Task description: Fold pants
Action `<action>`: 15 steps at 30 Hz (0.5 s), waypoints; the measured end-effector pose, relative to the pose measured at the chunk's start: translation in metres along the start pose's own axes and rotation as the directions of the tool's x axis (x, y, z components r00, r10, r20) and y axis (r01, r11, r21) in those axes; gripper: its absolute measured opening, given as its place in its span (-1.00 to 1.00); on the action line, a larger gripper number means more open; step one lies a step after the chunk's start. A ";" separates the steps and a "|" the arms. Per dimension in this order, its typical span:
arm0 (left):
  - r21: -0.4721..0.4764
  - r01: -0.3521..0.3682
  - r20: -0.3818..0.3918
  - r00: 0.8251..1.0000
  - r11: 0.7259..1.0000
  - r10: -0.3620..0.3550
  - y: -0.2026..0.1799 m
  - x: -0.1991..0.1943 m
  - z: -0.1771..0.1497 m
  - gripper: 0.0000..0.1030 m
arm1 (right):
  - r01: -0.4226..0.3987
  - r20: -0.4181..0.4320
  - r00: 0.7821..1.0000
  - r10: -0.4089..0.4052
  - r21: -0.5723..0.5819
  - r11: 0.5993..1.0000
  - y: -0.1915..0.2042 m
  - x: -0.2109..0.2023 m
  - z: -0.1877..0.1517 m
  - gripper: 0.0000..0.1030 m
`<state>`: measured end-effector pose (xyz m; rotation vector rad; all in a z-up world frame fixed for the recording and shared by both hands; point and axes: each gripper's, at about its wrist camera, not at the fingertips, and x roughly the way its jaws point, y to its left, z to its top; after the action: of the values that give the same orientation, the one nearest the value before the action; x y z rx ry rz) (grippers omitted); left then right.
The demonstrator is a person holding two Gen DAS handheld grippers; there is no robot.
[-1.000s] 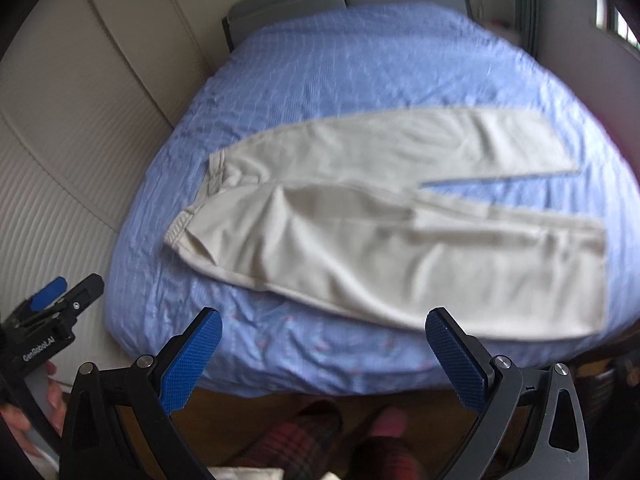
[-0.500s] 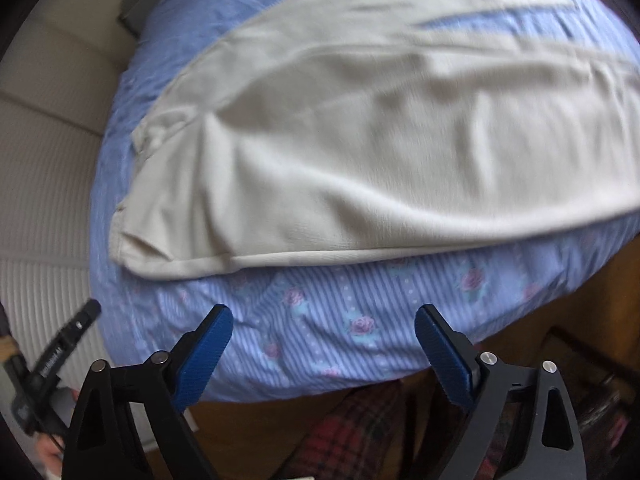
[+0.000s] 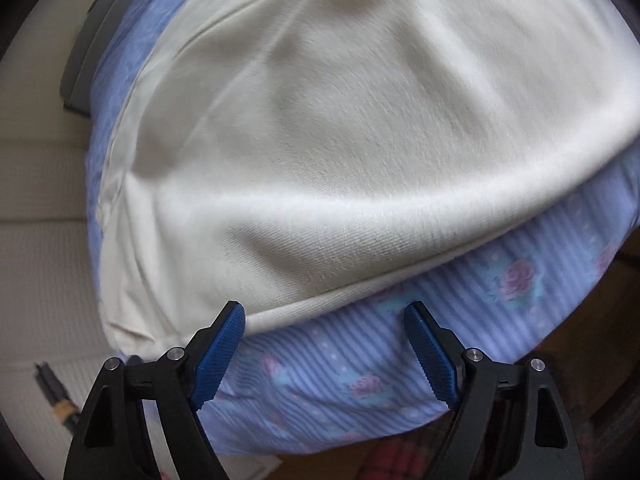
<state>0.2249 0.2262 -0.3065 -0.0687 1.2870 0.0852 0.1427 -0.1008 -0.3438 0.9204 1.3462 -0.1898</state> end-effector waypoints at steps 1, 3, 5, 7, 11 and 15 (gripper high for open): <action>-0.012 0.005 -0.008 1.000 1.000 -0.005 0.000 0.004 0.002 1.00 | -0.005 -0.007 1.000 0.005 -0.001 1.000 0.001 0.002 -0.001 0.63; -0.044 0.024 -0.023 0.999 0.999 -0.025 0.002 0.012 0.007 1.00 | 0.006 0.001 1.000 -0.006 -0.018 1.000 0.003 0.004 -0.001 0.62; -0.064 0.031 -0.038 0.999 0.997 -0.033 0.003 0.021 0.012 1.00 | 0.005 0.009 1.000 -0.005 -0.010 1.000 0.002 0.006 0.002 0.58; -0.062 0.042 -0.048 0.998 0.997 -0.045 -0.001 0.028 0.014 0.94 | 0.001 0.025 1.000 -0.002 0.011 1.000 0.000 0.007 0.005 0.55; -0.095 0.117 -0.087 0.988 0.989 -0.125 -0.005 0.039 0.020 0.63 | 0.004 0.049 0.999 -0.006 0.038 0.999 0.000 0.010 0.019 0.45; -0.114 0.165 -0.070 0.982 0.980 -0.174 -0.004 0.029 0.033 -0.11 | 0.076 0.075 0.994 -0.074 -0.030 0.997 0.016 0.006 0.029 -0.18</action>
<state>0.2652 0.2263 -0.3245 -0.2763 1.3511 0.0051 0.1761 -0.1074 -0.3440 0.8286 1.3130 -0.2564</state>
